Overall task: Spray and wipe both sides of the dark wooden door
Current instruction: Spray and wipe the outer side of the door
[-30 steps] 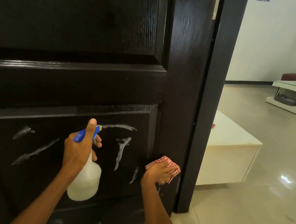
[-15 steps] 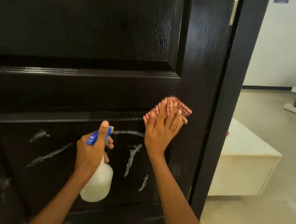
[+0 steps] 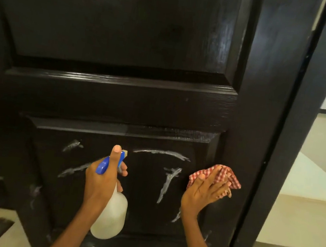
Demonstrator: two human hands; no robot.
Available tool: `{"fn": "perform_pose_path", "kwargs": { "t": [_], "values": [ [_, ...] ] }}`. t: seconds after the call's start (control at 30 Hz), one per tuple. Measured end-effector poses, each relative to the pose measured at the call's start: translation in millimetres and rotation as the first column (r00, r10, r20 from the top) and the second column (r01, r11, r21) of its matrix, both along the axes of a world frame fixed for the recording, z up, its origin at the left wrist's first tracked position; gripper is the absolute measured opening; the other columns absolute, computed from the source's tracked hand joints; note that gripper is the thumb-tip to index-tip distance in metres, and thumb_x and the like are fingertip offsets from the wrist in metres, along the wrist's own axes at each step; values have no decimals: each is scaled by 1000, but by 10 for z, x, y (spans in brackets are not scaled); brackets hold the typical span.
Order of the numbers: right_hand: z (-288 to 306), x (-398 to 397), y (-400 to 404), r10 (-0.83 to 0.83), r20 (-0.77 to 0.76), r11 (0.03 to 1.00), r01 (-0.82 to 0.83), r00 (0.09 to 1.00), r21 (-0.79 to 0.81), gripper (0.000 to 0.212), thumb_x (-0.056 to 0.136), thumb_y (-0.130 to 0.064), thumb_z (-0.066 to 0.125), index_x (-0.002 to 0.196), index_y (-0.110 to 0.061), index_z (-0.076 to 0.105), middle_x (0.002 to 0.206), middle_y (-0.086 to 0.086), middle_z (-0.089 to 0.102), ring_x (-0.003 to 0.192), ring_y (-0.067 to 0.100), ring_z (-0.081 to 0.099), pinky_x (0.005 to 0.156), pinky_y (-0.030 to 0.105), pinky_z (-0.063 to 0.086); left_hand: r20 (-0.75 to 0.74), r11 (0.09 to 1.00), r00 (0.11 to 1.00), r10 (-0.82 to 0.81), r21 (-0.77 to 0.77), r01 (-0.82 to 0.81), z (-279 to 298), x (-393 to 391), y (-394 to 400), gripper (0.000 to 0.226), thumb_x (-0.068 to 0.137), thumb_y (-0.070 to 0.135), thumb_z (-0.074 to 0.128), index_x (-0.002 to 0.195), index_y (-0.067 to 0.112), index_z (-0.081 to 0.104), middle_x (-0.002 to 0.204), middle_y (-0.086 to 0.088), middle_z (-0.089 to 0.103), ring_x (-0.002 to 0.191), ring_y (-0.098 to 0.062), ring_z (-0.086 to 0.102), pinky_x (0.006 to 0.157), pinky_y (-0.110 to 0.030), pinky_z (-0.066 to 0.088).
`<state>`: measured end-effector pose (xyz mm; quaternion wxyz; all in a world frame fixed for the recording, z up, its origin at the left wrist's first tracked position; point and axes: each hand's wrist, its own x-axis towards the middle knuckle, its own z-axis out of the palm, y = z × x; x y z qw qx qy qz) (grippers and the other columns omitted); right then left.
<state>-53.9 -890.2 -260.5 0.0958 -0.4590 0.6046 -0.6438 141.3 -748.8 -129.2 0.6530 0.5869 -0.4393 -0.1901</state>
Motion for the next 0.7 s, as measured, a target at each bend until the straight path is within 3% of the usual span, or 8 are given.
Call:
{"fn": "perform_pose_path", "kwargs": {
  "t": [0.1,0.2,0.3,0.37,0.43,0.5,0.6,0.7],
  "values": [
    [164,66,67,43,109,999,-40,993,-26,59,103,-51,23,157,-31,13,168,8,-2,154,23,-10,122,45,-9,-35,1000,999,22,-6,-22,46,143,94,73,91,64,44,70,-2,64,61,-17,64,45,-24,57,43,-27,50],
    [439,259,144,113,-17,977,-115,993,-178,55,106,-44,25,158,-26,21,167,-4,3,155,16,-8,122,34,-13,-82,998,996,40,49,-36,116,359,185,73,92,66,44,72,-1,65,57,-14,62,47,-24,56,47,-33,50],
    [738,557,145,66,-141,977,-92,988,-190,56,106,-43,27,159,-26,21,167,-3,0,154,18,-9,122,41,-8,-83,998,996,-23,61,28,201,615,241,70,91,67,42,79,3,68,58,-8,65,46,-28,56,50,-33,50],
    [846,725,184,21,-123,990,-38,992,-134,57,106,-45,27,159,-29,16,167,2,0,153,18,-10,122,47,-5,-74,997,996,-53,56,57,263,758,296,73,88,69,43,75,1,66,57,-9,64,45,-25,56,46,-30,49],
    [842,864,194,-30,-227,990,-3,973,-143,58,105,-41,31,159,-27,16,167,10,8,154,27,-3,122,53,-1,-73,997,996,-48,61,53,304,889,338,76,85,72,44,70,0,62,55,-12,61,43,-22,54,43,-28,48],
    [834,1122,231,-62,-460,979,-36,886,-202,61,102,-30,40,159,-21,21,165,14,19,154,33,5,123,55,2,-93,998,995,-31,47,36,336,1076,362,75,85,73,46,73,1,64,56,-12,60,46,-24,54,45,-31,49],
    [893,1880,477,40,-727,908,-328,686,-259,72,92,-16,55,158,-16,25,164,9,24,154,27,11,124,52,11,-79,1000,997,-13,-5,13,351,1394,434,59,91,66,47,83,13,71,62,-10,64,50,-23,59,48,-32,51],
    [995,2725,723,140,-898,835,-538,417,-119,75,84,-31,72,151,-25,40,159,6,34,150,28,23,119,58,27,0,999,1000,27,-44,-27,277,1647,580,59,93,63,44,78,11,69,62,-10,66,46,-19,60,49,-32,51]
  ]
}}
